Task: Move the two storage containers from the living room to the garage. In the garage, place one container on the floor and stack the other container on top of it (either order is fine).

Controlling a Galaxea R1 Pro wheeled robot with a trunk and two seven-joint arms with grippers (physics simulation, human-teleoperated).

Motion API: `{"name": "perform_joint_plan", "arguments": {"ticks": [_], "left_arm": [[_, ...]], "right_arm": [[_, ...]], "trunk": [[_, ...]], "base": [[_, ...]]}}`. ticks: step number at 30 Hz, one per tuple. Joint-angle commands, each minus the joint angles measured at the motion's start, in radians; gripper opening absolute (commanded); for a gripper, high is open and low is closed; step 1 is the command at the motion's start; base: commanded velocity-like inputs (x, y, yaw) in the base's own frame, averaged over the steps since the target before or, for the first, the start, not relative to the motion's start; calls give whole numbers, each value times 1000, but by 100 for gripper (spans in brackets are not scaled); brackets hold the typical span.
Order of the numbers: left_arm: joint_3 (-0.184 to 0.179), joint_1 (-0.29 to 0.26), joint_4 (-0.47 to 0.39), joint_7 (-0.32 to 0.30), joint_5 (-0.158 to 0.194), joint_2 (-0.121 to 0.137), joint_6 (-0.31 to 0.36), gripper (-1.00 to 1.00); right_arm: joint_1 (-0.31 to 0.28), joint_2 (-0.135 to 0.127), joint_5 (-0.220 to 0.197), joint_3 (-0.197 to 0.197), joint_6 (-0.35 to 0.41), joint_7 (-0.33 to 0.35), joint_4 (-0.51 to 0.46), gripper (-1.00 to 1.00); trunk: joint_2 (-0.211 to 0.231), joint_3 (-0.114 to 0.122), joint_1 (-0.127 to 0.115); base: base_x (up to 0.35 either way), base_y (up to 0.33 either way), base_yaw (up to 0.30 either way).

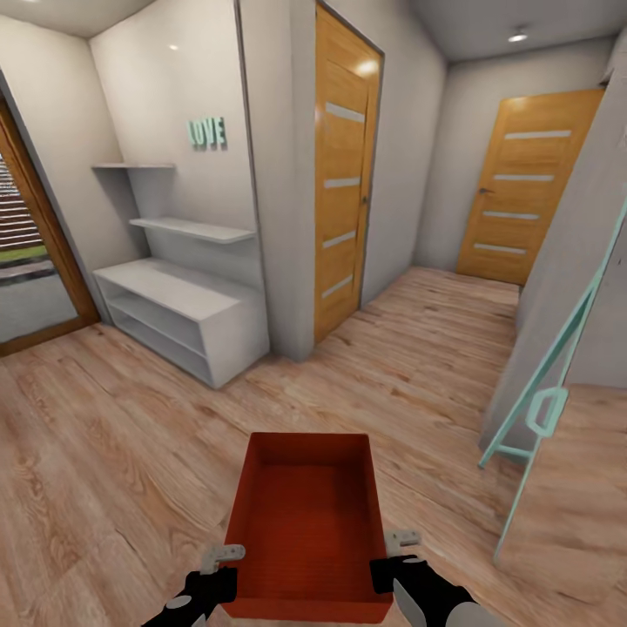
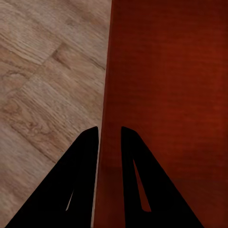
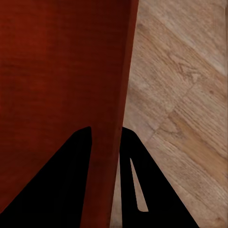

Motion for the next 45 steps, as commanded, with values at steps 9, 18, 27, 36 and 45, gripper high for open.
{"name": "perform_joint_plan", "arguments": {"ticks": [9,18,27,36,45], "left_arm": [[-3,0,0,8,7,1,-4,-100],[-3,0,0,8,7,1,-4,-100],[-4,0,0,8,7,1,-4,-100],[-4,0,0,8,7,1,-4,-100],[-4,0,0,8,7,1,-4,-100]], "right_arm": [[-1,-8,19,0,8,-11,-2,-100],[-1,-8,19,0,8,-10,-2,-100],[-1,-8,19,0,8,-10,-2,-100],[-1,-8,19,1,8,-11,-1,-100],[-1,-8,19,2,8,-10,0,-100]], "trunk": [[0,5,0],[0,11,0],[0,21,0],[0,26,0],[0,26,0]], "base": [[316,177,-115],[316,177,-77],[320,151,-161],[336,28,-97],[338,1,-30]]}}
